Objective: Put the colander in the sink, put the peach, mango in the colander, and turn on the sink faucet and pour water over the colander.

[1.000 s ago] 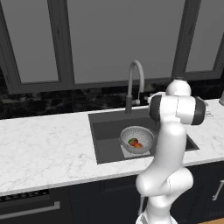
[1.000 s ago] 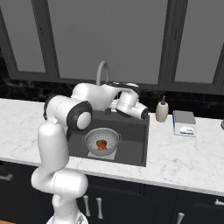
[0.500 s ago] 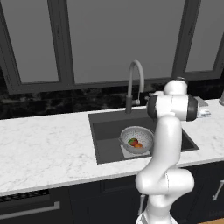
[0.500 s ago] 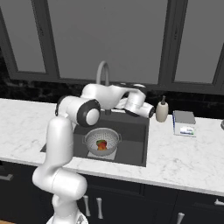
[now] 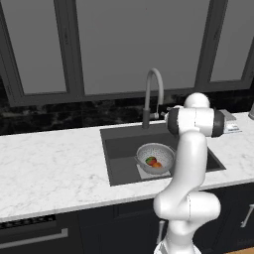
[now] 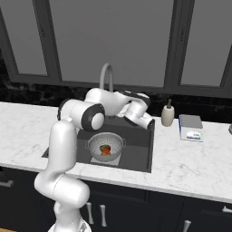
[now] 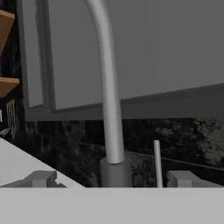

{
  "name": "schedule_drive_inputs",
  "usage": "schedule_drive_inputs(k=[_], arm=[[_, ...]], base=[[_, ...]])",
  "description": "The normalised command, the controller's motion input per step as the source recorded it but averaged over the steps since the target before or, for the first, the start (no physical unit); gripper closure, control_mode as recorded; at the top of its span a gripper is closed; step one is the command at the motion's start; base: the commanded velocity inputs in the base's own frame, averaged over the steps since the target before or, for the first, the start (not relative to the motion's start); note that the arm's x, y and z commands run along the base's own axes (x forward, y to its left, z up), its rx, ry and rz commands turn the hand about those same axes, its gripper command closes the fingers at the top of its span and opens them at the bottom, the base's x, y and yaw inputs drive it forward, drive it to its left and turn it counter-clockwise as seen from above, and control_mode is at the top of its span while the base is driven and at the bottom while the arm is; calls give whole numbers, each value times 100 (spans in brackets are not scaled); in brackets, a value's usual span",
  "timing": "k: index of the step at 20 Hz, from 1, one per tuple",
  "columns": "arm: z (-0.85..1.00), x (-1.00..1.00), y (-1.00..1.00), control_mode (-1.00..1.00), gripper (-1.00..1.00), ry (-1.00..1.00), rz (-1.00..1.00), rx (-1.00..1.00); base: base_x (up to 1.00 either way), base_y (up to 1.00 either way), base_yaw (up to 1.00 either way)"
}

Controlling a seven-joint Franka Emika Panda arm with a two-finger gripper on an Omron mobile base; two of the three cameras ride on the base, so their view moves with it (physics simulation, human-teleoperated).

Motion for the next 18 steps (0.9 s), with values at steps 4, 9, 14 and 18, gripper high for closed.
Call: schedule_drive_inputs(k=[4, 9, 14, 18], arm=[[0, 25, 3, -100, -100, 0, 0, 0], [0, 25, 0, -100, -100, 0, 0, 0], [-7, 26, 0, -100, -100, 0, 0, 0], [-11, 26, 0, -100, -100, 0, 0, 0]], base=[[0, 0, 0], [0, 0, 0], [0, 0, 0], [0, 0, 0]])
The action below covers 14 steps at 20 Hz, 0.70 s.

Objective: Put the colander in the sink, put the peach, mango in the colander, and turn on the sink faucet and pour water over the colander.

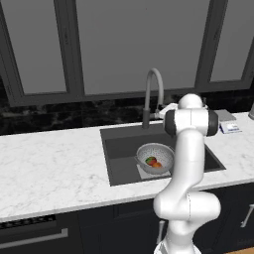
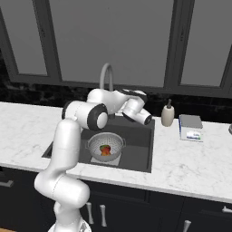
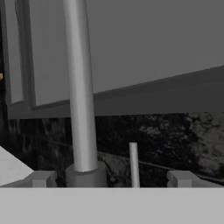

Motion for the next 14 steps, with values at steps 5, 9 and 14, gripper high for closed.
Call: schedule_drive_inputs(k=[5, 9, 14], arm=[[-12, 25, 0, -100, -100, 0, 0, 0], [-9, 25, 0, -100, -100, 0, 0, 0], [-13, 29, -2, -100, -100, 0, 0, 0]], base=[[0, 0, 0], [0, 0, 0], [0, 0, 0]])
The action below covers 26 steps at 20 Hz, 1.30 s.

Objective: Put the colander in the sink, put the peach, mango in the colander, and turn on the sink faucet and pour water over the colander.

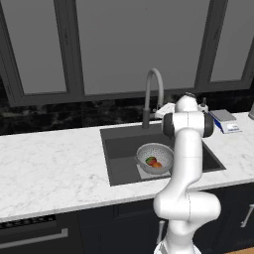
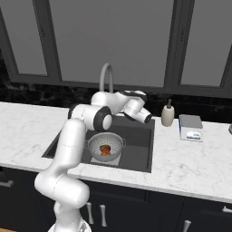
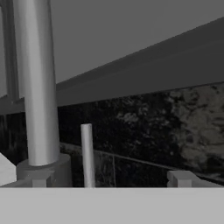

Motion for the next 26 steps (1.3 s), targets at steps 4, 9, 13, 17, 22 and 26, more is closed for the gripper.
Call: schedule_drive_inputs(k=[4, 9, 13, 17, 22, 26], arm=[[-14, 29, -12, -100, -100, 0, 0, 0], [-6, 28, -33, -100, -100, 2, -7, 0], [0, 34, -55, -100, -100, 8, -17, 0], [1, 29, -53, -100, -100, 15, -22, 0], [12, 23, -87, -100, -100, 25, -23, 1], [21, 28, -95, -100, -100, 37, -24, 2]], base=[[0, 0, 0], [0, 0, 0], [0, 0, 0], [0, 0, 0], [0, 0, 0], [0, 0, 0]])
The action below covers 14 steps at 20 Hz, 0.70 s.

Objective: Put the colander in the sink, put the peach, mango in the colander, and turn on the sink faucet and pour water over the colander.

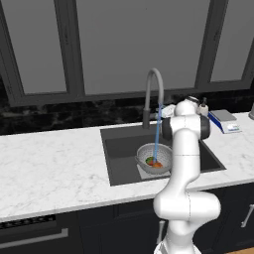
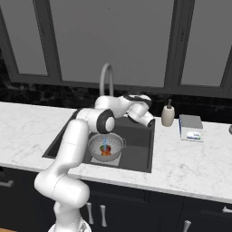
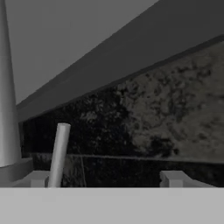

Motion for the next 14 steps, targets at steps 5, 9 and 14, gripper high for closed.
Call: schedule_drive_inputs(k=[5, 9, 14], arm=[[39, 12, -86, -100, -100, 40, -27, 0], [77, -41, -57, -100, -100, 18, -18, 0], [95, -96, -3, -100, -100, -3, -15, -1]], base=[[0, 0, 0], [0, 0, 0], [0, 0, 0]])
